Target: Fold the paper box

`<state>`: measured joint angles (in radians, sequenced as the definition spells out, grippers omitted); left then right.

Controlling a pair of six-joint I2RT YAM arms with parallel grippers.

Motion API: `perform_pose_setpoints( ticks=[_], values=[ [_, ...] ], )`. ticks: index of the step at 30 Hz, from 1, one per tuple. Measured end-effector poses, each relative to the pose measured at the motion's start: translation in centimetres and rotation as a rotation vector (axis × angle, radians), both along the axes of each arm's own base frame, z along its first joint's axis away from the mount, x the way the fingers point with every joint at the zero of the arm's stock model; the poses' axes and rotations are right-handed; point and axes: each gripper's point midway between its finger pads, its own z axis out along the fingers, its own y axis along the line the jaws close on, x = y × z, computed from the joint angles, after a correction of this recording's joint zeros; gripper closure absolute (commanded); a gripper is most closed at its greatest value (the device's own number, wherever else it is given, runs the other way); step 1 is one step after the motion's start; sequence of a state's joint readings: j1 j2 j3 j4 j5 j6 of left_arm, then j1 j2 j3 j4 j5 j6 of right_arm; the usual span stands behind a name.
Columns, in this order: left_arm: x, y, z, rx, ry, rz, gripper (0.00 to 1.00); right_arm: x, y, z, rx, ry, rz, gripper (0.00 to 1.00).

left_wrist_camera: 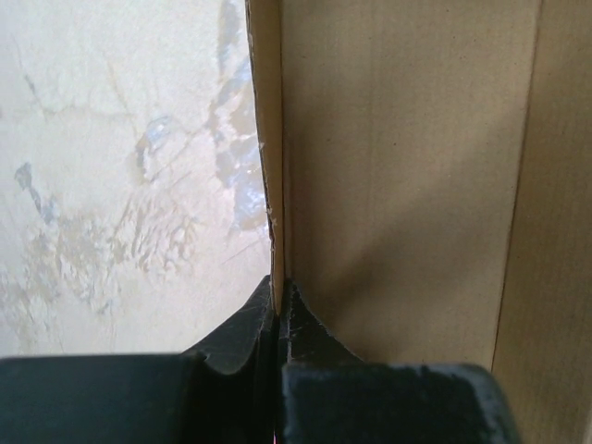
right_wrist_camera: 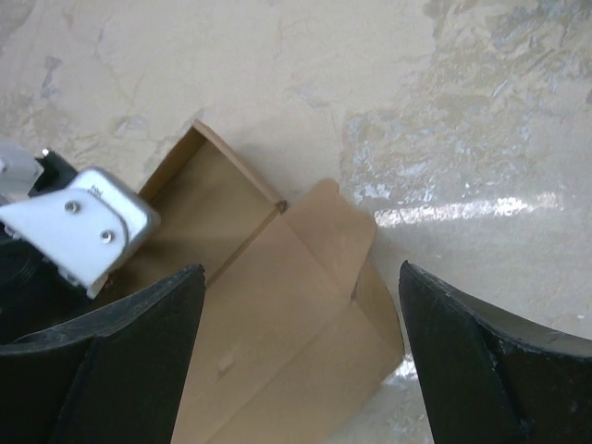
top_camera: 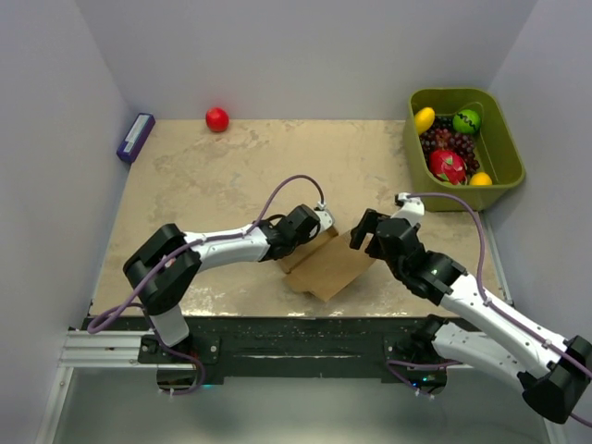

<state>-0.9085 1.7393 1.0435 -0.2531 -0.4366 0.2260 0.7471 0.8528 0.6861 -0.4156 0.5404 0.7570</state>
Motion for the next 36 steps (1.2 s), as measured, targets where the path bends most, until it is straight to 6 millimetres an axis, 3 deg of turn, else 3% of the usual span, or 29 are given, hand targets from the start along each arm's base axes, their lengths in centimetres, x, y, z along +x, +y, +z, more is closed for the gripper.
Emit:
perform_pose_setpoints(
  ticks=[11,20,24,25,27,28,31,36],
  values=[
    [1.0,1.9,0.5,-0.001,-0.004,0.114,1.0,-3.2,1.1,-1.8,0.098,0.169,0.054,0.14],
    [1.0,2.4,0.4,-0.013,0.011,0.154,1.0,-5.5,3.4,-7.6,0.195,0.337,0.107,0.19],
    [1.0,2.5,0.3,-0.019,0.013,0.161,1.0,-5.3,4.5,-7.6,0.267,0.322,0.127,0.38],
    [1.0,2.5,0.4,-0.022,0.013,0.161,1.0,-5.2,4.9,-7.4,0.29,0.317,0.135,0.49],
    [1.0,2.4,0.6,-0.029,0.01,0.161,0.98,-4.8,5.6,-6.9,0.33,0.297,0.142,0.54],
    [1.0,2.3,0.8,-0.036,0.008,0.161,0.89,-4.7,5.9,-6.6,0.349,0.289,0.143,0.63],
    [1.0,2.0,1.7,-0.074,0.005,0.157,0.81,-4.3,6.5,-6.1,0.397,0.266,0.145,0.83],
    [0.7,1.0,3.0,-0.151,0.016,0.138,0.67,-4.0,6.5,-5.2,0.444,0.235,0.126,0.95]
  ],
)
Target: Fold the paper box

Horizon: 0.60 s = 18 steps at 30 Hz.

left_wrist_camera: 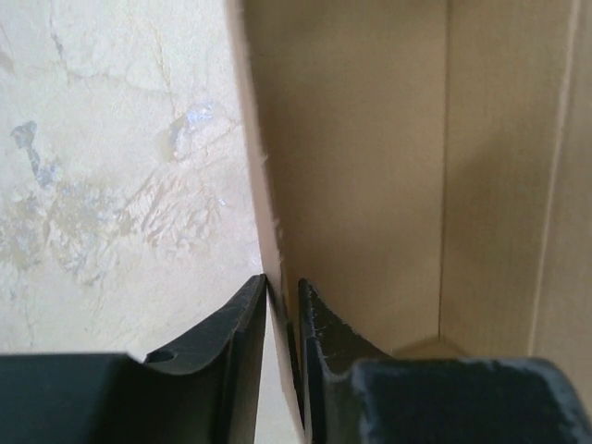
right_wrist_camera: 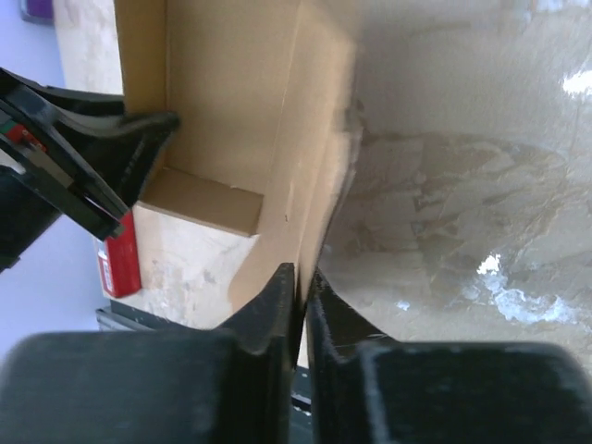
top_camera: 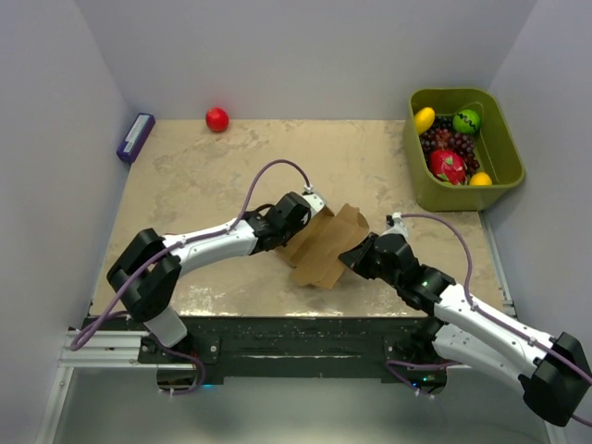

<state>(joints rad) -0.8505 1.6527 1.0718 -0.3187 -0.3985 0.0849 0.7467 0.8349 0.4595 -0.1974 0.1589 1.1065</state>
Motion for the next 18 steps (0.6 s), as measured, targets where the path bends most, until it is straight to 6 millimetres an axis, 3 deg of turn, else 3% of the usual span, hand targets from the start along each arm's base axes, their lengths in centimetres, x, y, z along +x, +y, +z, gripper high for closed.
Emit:
perform_pose_setpoints(
  ticks=[1,3,6,9,12,18],
  values=[
    [-0.1,-0.2,0.2,-0.017,0.004,-0.005,0.53,0.1,-0.1,0.3,0.007,-0.01,-0.007,0.96],
    [-0.2,-0.6,0.6,-0.053,0.011,-0.012,0.35,0.2,-0.2,0.9,0.019,-0.027,-0.016,0.97],
    [-0.5,-1.4,1.7,-0.116,0.013,-0.031,0.22,0.1,-0.5,1.1,0.018,-0.037,-0.021,0.99],
    [-0.9,-2.2,4.0,-0.206,0.002,-0.061,0.17,0.0,-1.2,0.6,-0.034,-0.028,-0.024,1.0],
    [-1.1,-2.6,7.9,-0.322,-0.044,-0.103,0.13,-0.1,-1.9,1.3,-0.105,-0.035,-0.013,1.0],
    [-1.9,-1.8,18.0,-0.618,-0.172,-0.241,0.11,1.2,-1.7,8.6,-0.195,-0.159,0.063,1.0]
  ],
)
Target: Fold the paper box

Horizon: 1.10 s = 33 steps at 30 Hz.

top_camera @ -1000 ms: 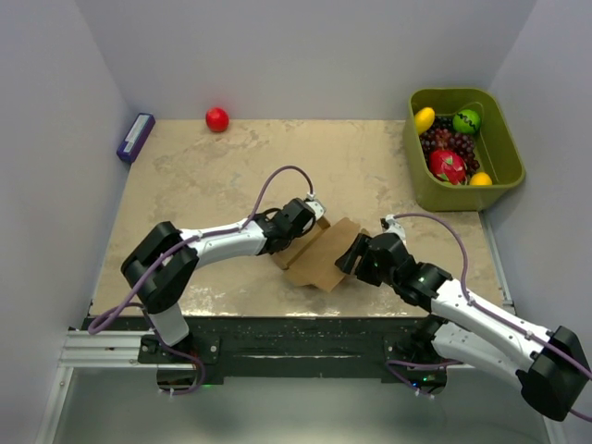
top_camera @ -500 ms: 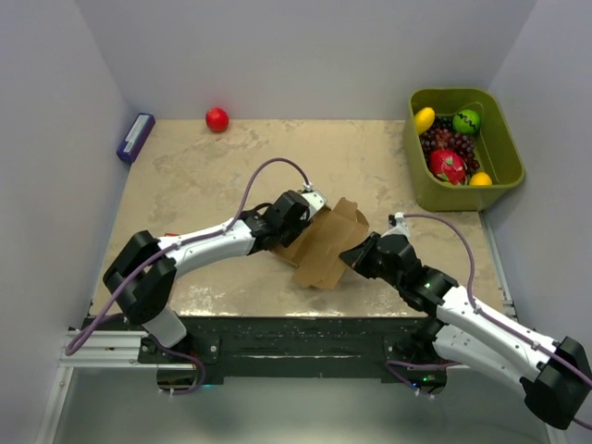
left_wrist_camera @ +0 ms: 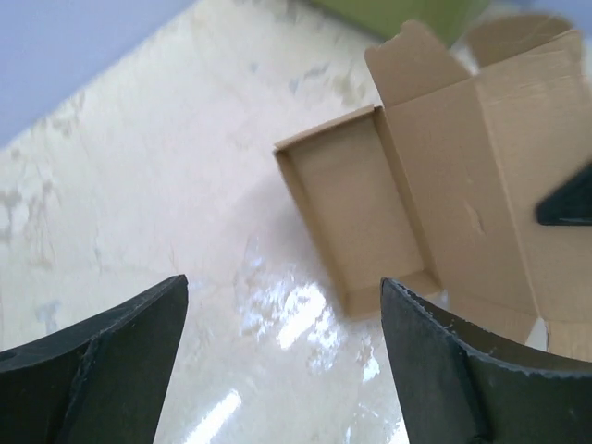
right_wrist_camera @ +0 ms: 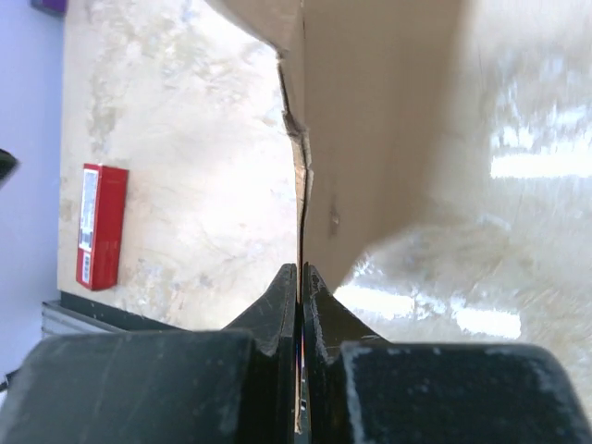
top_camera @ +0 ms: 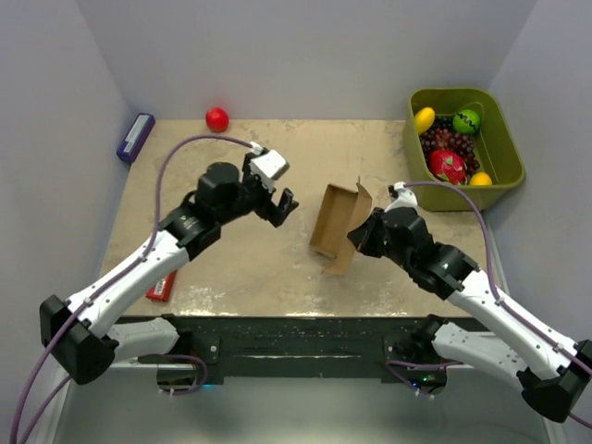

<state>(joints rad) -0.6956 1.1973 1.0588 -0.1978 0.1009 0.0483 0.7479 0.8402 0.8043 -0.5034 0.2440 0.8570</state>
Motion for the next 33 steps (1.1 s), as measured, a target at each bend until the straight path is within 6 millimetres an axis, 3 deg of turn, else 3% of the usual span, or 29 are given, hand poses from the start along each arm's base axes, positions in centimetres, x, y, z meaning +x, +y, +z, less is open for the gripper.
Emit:
perform_pose_setpoints(
  ticks=[5,9,12,23,29,33],
  values=[
    [-0.1,1.1,5.8,-0.15,-0.066,-0.145,0.1,0.3,0.7,4.9,-0.104,-0.048,0.121,1.0],
    [-1.4,0.0,8.0,-0.204,-0.07,-0.308,0.11,-0.7,1.8,7.4,-0.153,-0.064,0.277,1.0],
    [-2.4,-1.3,8.9,-0.222,-0.059,-0.433,0.11,-2.2,2.7,7.8,-0.167,-0.061,0.412,1.0],
    [-5.1,-2.2,7.0,-0.205,0.017,-0.639,0.09,-7.7,3.9,6.7,-0.16,-0.008,0.785,1.0],
    [-6.2,-2.7,4.3,-0.202,0.133,-0.742,0.1,-9.3,4.1,7.1,-0.13,-0.023,0.877,1.0],
    [-6.6,-2.7,3.9,-0.202,0.154,-0.759,0.19,-9.7,4.2,7.0,-0.126,-0.021,0.907,1.0]
  ],
)
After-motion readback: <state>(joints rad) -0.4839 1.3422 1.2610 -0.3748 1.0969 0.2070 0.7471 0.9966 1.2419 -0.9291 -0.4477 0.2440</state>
